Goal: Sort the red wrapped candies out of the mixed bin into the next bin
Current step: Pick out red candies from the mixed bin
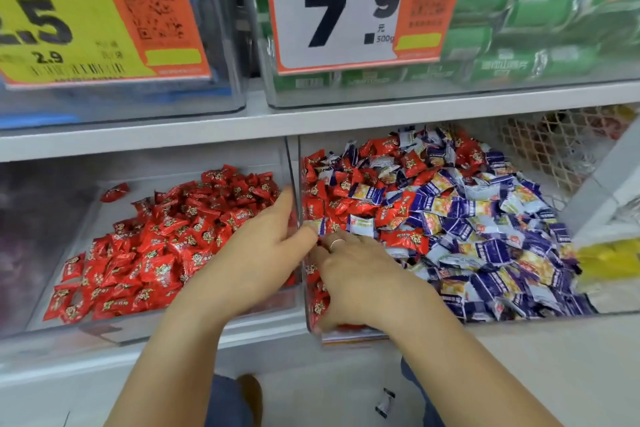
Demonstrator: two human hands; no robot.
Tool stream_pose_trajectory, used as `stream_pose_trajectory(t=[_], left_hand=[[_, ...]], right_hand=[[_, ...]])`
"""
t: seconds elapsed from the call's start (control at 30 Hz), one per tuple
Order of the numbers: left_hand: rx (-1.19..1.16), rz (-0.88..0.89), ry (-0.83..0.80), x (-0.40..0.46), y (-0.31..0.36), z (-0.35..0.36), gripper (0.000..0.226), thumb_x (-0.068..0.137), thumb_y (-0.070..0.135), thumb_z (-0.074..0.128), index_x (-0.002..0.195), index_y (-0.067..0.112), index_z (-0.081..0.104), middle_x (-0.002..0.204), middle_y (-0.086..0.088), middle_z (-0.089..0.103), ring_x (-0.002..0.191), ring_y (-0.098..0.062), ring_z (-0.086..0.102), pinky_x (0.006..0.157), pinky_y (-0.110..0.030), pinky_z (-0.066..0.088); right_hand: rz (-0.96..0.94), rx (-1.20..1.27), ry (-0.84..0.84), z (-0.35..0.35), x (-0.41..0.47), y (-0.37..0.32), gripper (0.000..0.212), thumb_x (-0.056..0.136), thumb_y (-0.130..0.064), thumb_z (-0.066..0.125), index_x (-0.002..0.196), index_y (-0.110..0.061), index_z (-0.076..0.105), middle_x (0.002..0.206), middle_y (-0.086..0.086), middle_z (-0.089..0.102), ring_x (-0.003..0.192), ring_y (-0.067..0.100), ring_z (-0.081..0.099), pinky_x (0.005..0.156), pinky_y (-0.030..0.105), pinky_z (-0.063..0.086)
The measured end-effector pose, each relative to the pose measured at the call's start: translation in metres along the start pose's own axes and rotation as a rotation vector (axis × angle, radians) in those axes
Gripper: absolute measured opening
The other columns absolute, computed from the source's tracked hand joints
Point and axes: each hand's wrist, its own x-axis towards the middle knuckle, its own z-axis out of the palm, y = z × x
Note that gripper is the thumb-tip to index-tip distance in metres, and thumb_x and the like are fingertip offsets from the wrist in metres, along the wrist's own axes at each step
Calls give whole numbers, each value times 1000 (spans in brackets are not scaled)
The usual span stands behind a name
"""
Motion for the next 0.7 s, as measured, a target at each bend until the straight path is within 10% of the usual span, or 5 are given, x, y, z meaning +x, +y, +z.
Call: stream_pose_trajectory(t=[0.3, 0.53, 0.7], left_hand=[[-1, -25, -44, -4, 7, -7, 53, 97, 37, 42, 145, 22, 25, 96, 4, 55, 85, -13, 54, 71, -23, 42], [26, -40, -64, -3, 7, -6, 58, 96, 37, 43, 148, 22, 20, 63, 4, 47, 48, -3, 41, 56, -26, 36], [34, -19, -50, -4, 8, -8, 64, 97, 41, 41, 151, 23, 11, 107, 16, 42, 91, 1, 45, 73, -17, 33]], right_hand=[[-67, 29, 31, 5, -8, 2, 40, 82, -45, 59, 118, -27, 59, 108, 5, 50, 98, 26, 51, 69, 30, 30], [21, 122, 205, -1, -8, 13, 37, 89, -28, 54, 125, -22, 50, 109, 6, 44, 95, 27, 54, 65, 30, 35], [128, 101, 447, -14, -17, 39, 29, 91, -18, 53, 119, -17, 50, 115, 5, 46, 100, 23, 53, 76, 30, 42]])
